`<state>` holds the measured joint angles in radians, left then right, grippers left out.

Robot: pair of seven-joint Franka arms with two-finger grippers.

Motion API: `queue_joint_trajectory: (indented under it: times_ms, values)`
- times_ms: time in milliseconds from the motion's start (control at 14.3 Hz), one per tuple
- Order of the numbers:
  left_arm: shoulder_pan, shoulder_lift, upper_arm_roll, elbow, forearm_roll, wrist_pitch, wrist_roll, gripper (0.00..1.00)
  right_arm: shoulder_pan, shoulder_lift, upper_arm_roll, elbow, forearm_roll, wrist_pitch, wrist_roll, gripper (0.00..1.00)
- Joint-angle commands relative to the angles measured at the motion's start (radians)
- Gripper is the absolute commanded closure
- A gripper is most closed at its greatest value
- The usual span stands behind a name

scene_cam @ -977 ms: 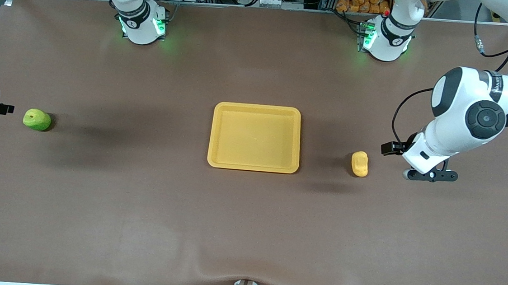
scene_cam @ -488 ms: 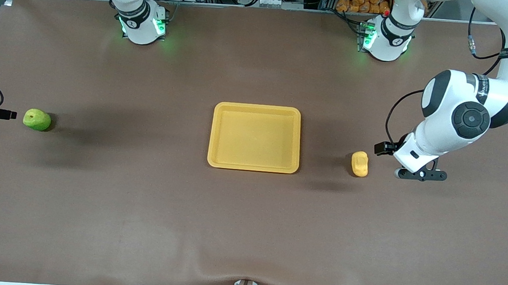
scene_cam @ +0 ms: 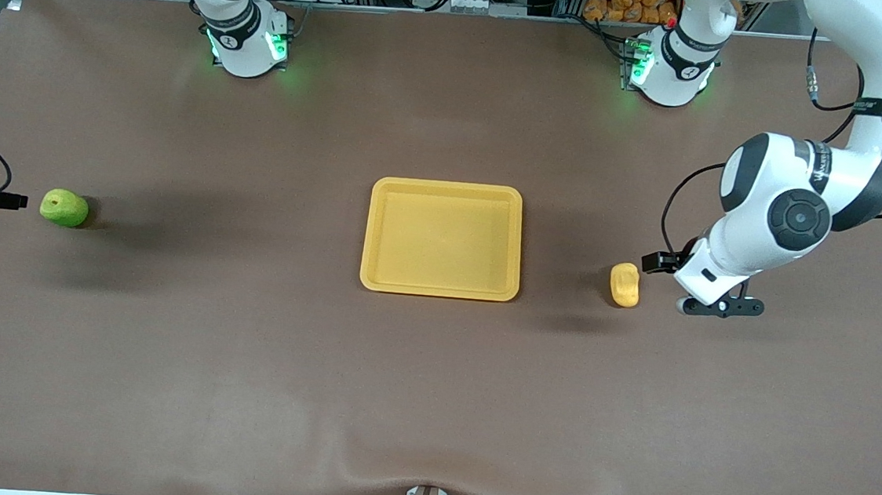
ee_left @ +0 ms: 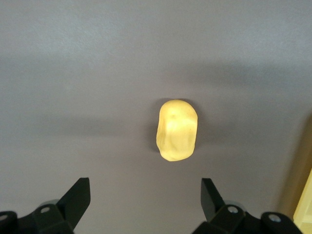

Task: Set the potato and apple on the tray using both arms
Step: 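Lower and close the left gripper on the potato while the right grasps the apple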

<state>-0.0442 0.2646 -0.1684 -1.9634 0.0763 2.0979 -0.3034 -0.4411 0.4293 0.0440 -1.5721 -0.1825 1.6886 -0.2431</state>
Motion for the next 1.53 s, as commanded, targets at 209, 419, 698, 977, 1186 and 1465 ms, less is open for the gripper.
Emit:
queue_joint_trajectory:
  times_ms: [209,419,698,977,1186,1465]
  values:
    - [-0.011,0.061,-0.002,-0.003,0.02,0.05,-0.029,0.0,-0.074,-0.001,0.017,-0.104,-0.022,0.137,-0.074,0.0]
    - [-0.013,0.1,-0.002,-0.002,0.02,0.079,-0.029,0.0,-0.102,0.012,0.019,-0.149,-0.02,0.206,-0.09,0.0]
    - [-0.014,0.151,-0.005,0.003,0.02,0.1,-0.037,0.0,-0.126,0.048,0.02,-0.164,-0.012,0.247,-0.094,0.0]
    - [-0.029,0.199,-0.007,0.009,0.019,0.151,-0.052,0.0,-0.149,0.085,0.022,-0.17,0.008,0.275,-0.122,0.0]
    - [-0.04,0.231,-0.007,0.009,0.017,0.203,-0.056,0.0,-0.157,0.088,0.022,-0.23,0.031,0.339,-0.124,0.0]
    - [-0.043,0.255,-0.007,0.009,0.02,0.224,-0.054,0.23,-0.172,0.088,0.023,-0.259,0.032,0.365,-0.131,0.0]
